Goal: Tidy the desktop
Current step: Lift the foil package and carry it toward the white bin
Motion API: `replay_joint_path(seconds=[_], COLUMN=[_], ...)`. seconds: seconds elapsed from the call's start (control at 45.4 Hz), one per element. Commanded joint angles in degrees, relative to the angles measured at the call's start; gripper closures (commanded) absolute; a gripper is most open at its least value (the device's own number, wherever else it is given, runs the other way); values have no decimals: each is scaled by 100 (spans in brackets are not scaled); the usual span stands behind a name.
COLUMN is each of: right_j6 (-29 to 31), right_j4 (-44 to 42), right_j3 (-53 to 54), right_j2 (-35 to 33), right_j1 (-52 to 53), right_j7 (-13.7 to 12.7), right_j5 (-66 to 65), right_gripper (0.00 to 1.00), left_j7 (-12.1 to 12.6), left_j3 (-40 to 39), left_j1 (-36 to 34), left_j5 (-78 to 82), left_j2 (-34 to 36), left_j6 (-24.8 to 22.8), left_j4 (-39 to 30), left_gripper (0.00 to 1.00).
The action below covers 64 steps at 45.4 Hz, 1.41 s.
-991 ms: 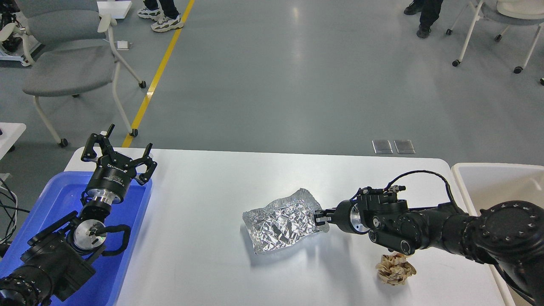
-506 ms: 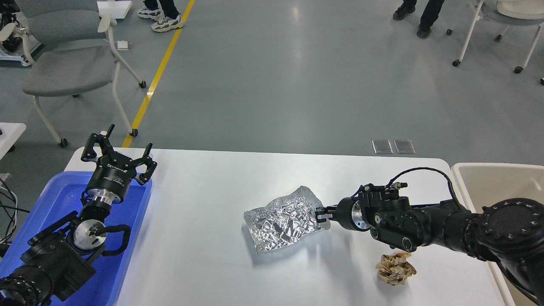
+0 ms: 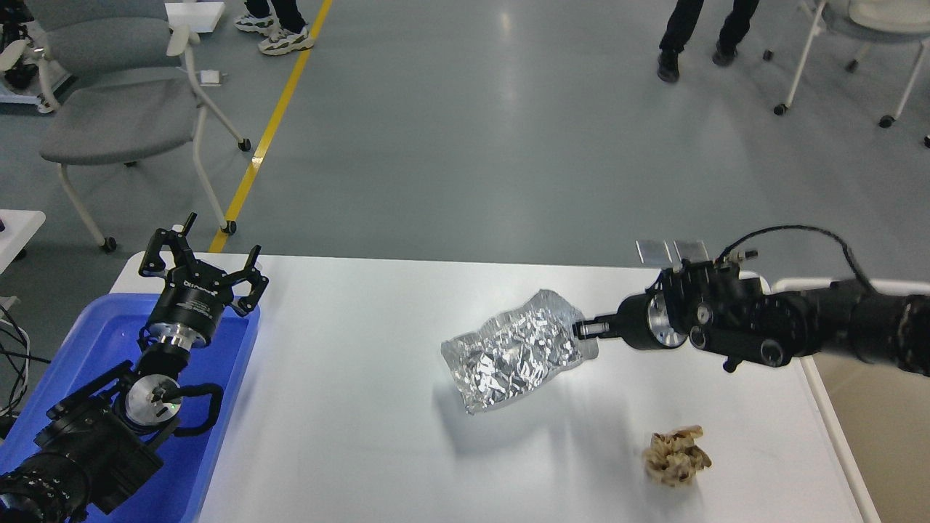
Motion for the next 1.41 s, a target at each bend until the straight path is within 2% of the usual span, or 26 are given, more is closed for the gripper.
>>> replay_joint_path(seconds=[0.0, 0.22, 0.484, 0.683, 0.903, 0.991, 1.145, 1.299, 1.387], right_j6=[259, 725, 1050, 1463, 1463, 1472, 1481, 1525, 1481], right_j4=[1130, 1412, 1439, 1439, 1404, 1307, 1289, 1000, 692], right_j3=[-373, -594, -883, -1006, -1261, -1341, -1192, -682, -419], right_j2=[-845, -1171, -1215, -1505, -1935, -2348, -3578, -4949, -5398], right_j1=[1198, 2095, 2938, 3580, 3792, 3783, 3564, 2905, 2352], right_j7=[16, 16, 16, 25, 16, 16, 16, 16, 16], right_j5=[409, 674, 849, 964, 1139, 1543, 1684, 1913, 2018], right_gripper=[100, 100, 100, 100, 100, 100, 100, 100, 100], left_j7=[0, 0, 0, 0, 0, 0, 0, 0, 0], left_j3=[-9, -9, -17, -9, -9, -9, -9, -9, -9], left_j1=[9, 18, 27, 27, 35, 35, 27, 35, 35], left_j5=[2, 2, 2, 2, 2, 2, 2, 2, 2], left_j2=[0, 0, 0, 9, 9, 9, 9, 9, 9], left_j6=[-9, -9, -9, -9, -9, -9, 0, -9, -9], left_j4=[0, 0, 0, 0, 0, 0, 0, 0, 0], left_gripper=[0, 0, 0, 0, 0, 0, 0, 0, 0])
